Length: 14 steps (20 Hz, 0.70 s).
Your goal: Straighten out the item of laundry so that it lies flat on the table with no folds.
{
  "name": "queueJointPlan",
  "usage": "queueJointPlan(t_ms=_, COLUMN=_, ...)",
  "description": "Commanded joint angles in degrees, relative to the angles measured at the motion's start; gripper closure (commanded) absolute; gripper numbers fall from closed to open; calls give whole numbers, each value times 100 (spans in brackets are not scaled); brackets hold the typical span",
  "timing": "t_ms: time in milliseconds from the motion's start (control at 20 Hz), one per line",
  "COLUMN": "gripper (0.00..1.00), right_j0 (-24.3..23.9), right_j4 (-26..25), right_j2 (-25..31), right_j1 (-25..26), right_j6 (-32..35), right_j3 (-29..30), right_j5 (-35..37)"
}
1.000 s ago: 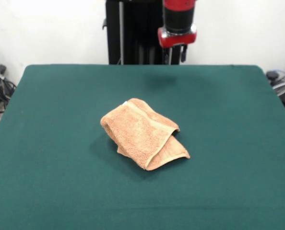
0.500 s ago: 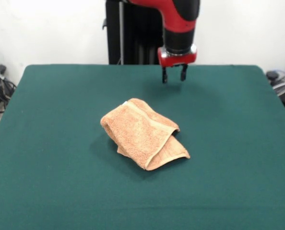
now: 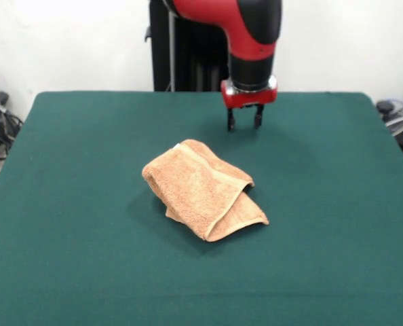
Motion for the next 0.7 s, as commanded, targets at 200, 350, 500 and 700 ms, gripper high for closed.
queueJointPlan(t_ms=200, gripper=0, right_j0=344, right_j4=571, right_j2=-62, right_j1=212, right_j6=1348, right_j3=-1122, right_j5=772)
queueJointPlan(t_ms=350, gripper=0, right_j0=447, right_j4=648, right_j2=-117, right_j1=314, right_j6=1365, right_j3=-1360, right_j5=939)
queueJointPlan(t_ms=500, gripper=0, right_j0=579, right_j4=695, right_j2=-202, right_j1=390, right_j6=1370, right_j3=-1594, right_j5=1055)
queueJointPlan(t_ms=700, gripper=0, right_j0=591, right_j4=659, right_j2=-197, right_j1=487, right_j6=1324, right_j3=-1832, right_j5=1153)
